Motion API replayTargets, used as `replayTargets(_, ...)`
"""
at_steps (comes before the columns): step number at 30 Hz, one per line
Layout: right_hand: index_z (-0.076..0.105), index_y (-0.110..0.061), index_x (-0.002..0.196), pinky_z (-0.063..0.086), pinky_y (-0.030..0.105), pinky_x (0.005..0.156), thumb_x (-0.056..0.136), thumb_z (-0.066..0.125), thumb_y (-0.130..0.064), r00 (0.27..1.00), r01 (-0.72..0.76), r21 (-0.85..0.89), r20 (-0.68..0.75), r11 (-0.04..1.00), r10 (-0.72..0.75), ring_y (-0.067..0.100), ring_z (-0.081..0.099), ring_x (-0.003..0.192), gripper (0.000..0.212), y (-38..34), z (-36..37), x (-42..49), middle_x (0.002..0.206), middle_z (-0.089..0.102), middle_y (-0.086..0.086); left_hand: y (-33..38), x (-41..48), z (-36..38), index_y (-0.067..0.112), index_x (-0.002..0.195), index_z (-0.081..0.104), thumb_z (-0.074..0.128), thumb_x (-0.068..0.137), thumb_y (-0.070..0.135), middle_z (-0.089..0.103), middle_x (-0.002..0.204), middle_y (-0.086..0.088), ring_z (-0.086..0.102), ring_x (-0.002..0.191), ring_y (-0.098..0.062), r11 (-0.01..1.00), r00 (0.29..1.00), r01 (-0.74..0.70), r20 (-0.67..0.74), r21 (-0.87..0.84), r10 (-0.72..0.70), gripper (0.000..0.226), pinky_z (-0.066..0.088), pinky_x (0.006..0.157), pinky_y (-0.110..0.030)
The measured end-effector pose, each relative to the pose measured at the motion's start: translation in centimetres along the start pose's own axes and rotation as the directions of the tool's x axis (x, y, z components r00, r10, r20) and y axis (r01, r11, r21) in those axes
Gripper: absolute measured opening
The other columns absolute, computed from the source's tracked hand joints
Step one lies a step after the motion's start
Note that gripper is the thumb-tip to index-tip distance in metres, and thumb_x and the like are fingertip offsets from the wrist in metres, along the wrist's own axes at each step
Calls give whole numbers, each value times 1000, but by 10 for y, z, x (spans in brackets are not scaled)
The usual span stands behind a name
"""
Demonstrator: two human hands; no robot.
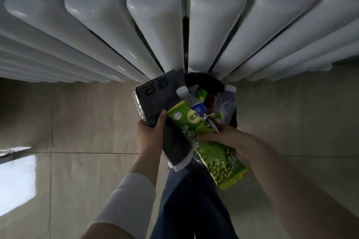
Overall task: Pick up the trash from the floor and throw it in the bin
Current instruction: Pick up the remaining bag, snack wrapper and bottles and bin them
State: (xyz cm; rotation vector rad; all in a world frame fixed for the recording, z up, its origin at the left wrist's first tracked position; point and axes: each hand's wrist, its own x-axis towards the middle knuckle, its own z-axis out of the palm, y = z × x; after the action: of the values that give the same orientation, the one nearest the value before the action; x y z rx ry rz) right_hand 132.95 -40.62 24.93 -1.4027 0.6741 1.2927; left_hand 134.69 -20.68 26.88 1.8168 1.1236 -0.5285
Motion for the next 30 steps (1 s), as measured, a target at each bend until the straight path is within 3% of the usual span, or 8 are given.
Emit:
replayTargets(4,60,-24,116,48,41,99,70,74,-38,987,-46,-47,153,998,53,19,65,104,50,-23,-25,25,110,70,-1,-7,37,15,5,116,58,50,84,58,66,111,-12,63,97,-27,999,990,-13,139,-35,18,62,50,82,-35)
replayTargets(8,43,-30,133,53,37,76,74,72,-45,992,-100,-139,58,985,109,22,62,107,67,-32,-17,48,120,65,1,-8,41,18,6,125,56,41,89,56,65,117,-13,62,102,-27,1000,957,-5,289,19,0,64,45,84,-28)
replayTargets(10,35,-30,138,52,45,89,75,68,-52,995,-102,-99,-31,990,99,27,58,115,75,-30,-5,57,129,59,3,-8,39,14,7,132,50,37,89,59,61,117,-9,59,94,-21,999,922,-24,388,36,8,69,42,83,-24)
replayTargets(13,23,-26,145,44,50,100,79,54,-65,972,-68,-230,-236,971,13,34,44,129,83,-25,18,63,141,46,6,-7,39,11,14,147,27,38,66,81,46,141,-10,45,126,-26,978,890,-100,455,185,4,105,34,104,-35)
replayTargets(16,16,-15,146,35,47,106,81,45,-68,860,-103,-420,-493,902,-131,40,28,138,89,-13,38,61,151,27,20,-12,37,16,13,146,24,48,80,63,30,146,-16,21,139,-32,838,951,-217,302,500,66,86,23,112,-44)
replayTargets(22,26,-6,135,41,33,63,86,42,-63,633,-178,-597,-678,783,-373,37,61,98,77,7,39,66,126,46,20,-17,46,45,2,148,13,58,83,49,32,147,-22,27,138,-37,794,942,-312,275,521,190,92,25,114,-45)
replayTargets(26,29,-6,133,44,37,70,87,41,-61,597,-99,-548,-700,831,-391,38,59,104,73,13,37,58,127,48,20,-21,40,41,8,150,9,69,75,48,32,150,-15,30,139,-33,852,914,-382,283,359,290,104,28,113,-48)
replayTargets(30,32,-7,137,45,45,92,90,46,-52,546,-39,-610,-676,791,-495,38,46,125,67,20,40,22,141,41,20,-21,18,15,8,151,-3,64,75,54,19,157,-11,19,145,-30,779,881,-451,360,435,308,111,21,116,-46)
